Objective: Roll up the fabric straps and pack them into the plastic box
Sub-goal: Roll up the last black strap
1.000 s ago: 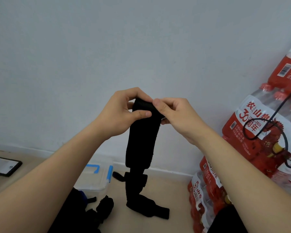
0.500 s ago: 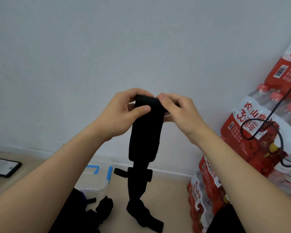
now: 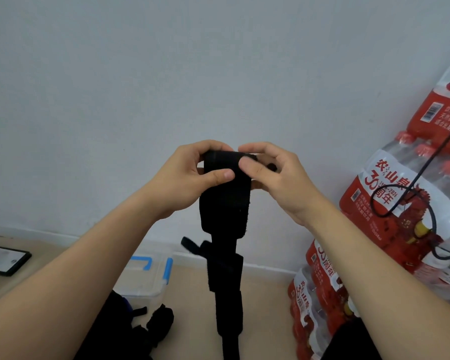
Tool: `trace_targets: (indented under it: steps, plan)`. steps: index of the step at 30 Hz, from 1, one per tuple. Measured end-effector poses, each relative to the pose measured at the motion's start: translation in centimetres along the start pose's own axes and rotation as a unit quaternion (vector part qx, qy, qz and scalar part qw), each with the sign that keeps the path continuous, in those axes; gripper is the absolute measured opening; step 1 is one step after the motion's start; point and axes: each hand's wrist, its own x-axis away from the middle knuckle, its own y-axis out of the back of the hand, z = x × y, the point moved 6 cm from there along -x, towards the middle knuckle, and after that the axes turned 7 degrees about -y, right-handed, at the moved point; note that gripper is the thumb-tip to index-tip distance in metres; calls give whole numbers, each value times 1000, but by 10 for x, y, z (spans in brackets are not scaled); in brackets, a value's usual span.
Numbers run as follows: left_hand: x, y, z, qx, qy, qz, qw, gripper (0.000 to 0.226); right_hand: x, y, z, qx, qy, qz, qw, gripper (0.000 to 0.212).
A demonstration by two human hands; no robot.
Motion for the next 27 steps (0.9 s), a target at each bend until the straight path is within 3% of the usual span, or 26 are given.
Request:
trace_targets:
  steps: [4,7,11,15,20,23,27]
  plan:
    - [0,-1,-1,12,2,5,1000,28,2,-2,9,76,40,-13,996,22]
    - [4,-5,2,67,51,23,996,26,4,2,14,91,38,-44,994,30]
    - [5,-12,5,114,81,-24,990,34,6,-7,16,104,38,-34,993,26]
    - [6,-22,2,129,83,-37,987,32,6,-28,0,35,-45,14,998,47]
    - [9,-22,4,112,100,-26,988,29,9,-33,-7,105,-54,43,992,73]
    - [9,-18,5,55,80,-19,995,21,10,-29,-13,206,-61,34,976,67]
    - [5,-15,3,50,74,-20,996,22,4,-23,-2,184,-31,30,982,50]
